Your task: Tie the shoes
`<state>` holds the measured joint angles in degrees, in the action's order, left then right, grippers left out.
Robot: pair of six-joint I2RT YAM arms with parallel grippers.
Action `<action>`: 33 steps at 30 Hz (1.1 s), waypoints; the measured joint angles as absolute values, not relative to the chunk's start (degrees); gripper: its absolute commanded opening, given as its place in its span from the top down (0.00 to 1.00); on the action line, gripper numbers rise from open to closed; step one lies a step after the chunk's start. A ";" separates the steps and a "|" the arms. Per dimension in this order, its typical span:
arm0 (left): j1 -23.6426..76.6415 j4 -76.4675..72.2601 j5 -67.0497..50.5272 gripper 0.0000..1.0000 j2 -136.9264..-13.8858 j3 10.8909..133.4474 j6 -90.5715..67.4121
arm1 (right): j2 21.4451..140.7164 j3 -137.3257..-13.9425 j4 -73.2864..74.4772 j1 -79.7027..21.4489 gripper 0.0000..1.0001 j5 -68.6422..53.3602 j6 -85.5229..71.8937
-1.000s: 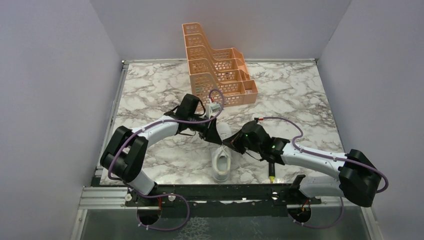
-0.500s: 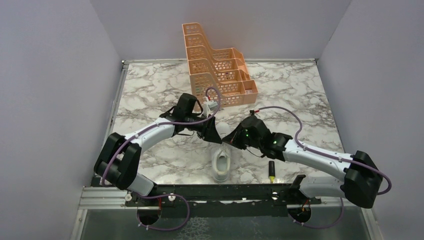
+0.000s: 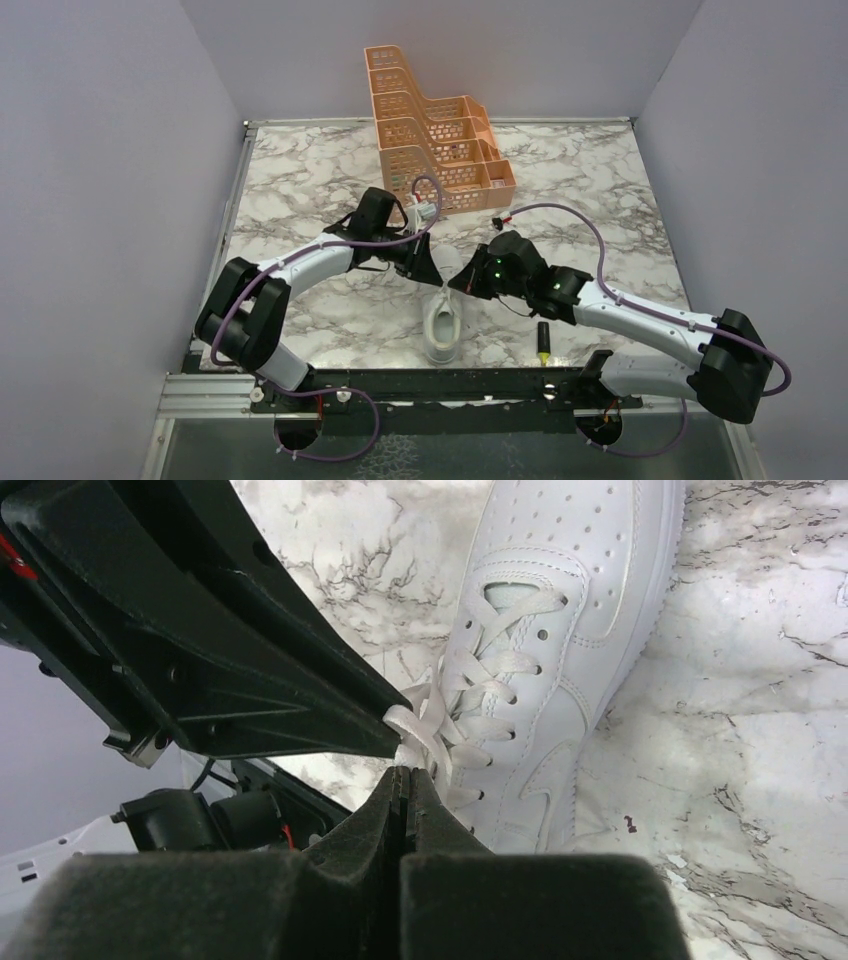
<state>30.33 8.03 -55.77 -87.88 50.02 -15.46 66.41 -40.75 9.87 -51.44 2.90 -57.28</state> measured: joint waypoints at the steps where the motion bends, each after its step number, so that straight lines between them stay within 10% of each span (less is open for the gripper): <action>1: 30.33 8.03 -55.59 0.89 -87.90 50.09 -15.44 | 66.41 -40.75 9.85 -51.44 0.99 2.81 -56.90; 33: 34.15 8.75 -47.40 1.00 -81.62 49.19 -19.68 | 66.83 -39.62 6.87 -51.42 0.99 -0.86 -51.99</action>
